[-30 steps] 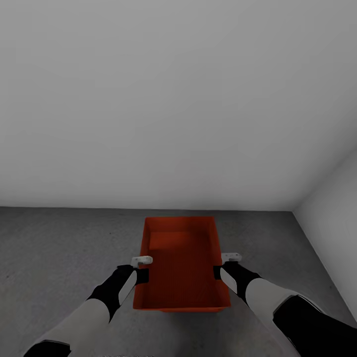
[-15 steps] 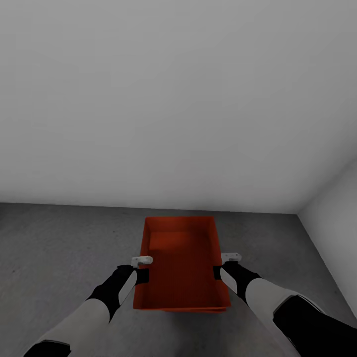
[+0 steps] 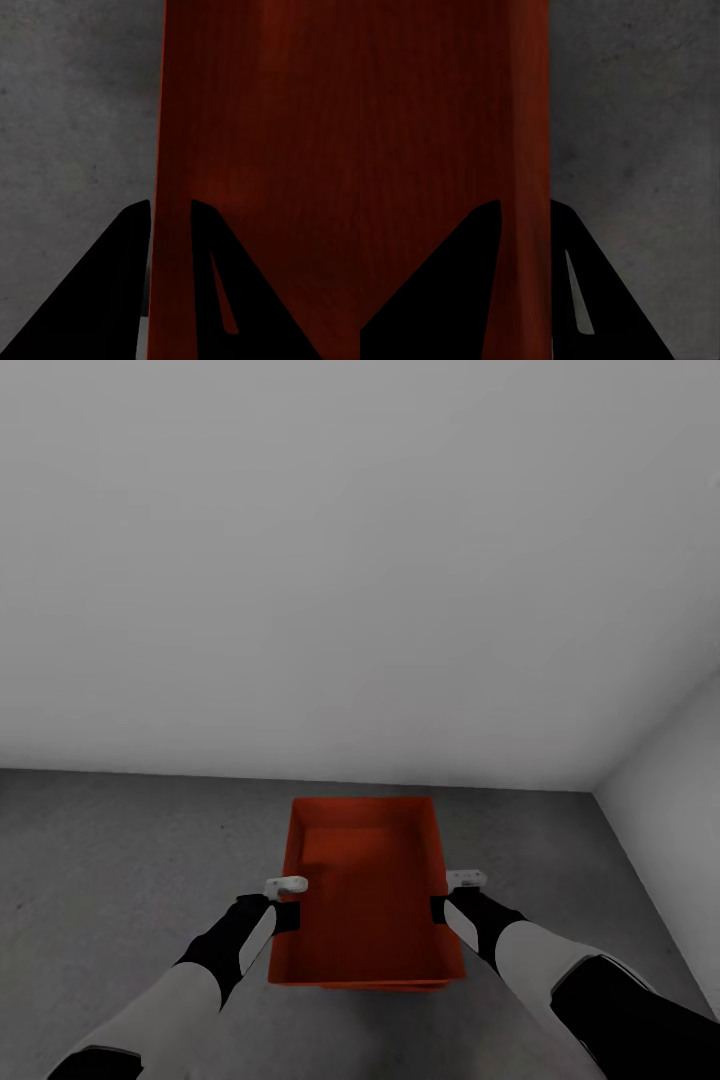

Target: Move the two storage containers from the living room to the garage. In the garage, place one container on the floor and stack the other container on top of it (either order is fine).

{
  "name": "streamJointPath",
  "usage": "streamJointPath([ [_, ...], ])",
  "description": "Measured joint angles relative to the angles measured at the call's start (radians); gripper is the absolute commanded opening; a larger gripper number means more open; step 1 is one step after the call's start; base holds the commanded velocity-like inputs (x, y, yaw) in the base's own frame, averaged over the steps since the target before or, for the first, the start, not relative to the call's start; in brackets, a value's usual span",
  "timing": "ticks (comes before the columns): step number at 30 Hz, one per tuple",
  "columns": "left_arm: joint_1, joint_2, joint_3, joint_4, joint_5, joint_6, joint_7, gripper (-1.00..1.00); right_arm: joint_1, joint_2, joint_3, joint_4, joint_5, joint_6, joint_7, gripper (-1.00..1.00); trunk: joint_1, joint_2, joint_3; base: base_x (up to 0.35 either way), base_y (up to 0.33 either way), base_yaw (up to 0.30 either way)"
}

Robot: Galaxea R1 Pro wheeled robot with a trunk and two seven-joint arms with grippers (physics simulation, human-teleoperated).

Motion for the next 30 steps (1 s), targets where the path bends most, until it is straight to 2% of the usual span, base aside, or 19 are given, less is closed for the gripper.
streamJointPath([
  [11,0.000,0.000,0.000,0.000,0.000,0.000,0.000,-1.00,0.000,0.000,0.001,0.000,-0.002,0.000,-0.001,-1.00,0.000,0.000,0.000,0.000,0.000,-0.174],
  [30,0.000,0.000,0.000,0.000,0.000,0.000,0.000,-1.00,0.000,0.000,0.002,0.000,-0.003,0.000,0.000,-1.00,0.000,0.000,0.000,0.000,0.000,-0.006],
])
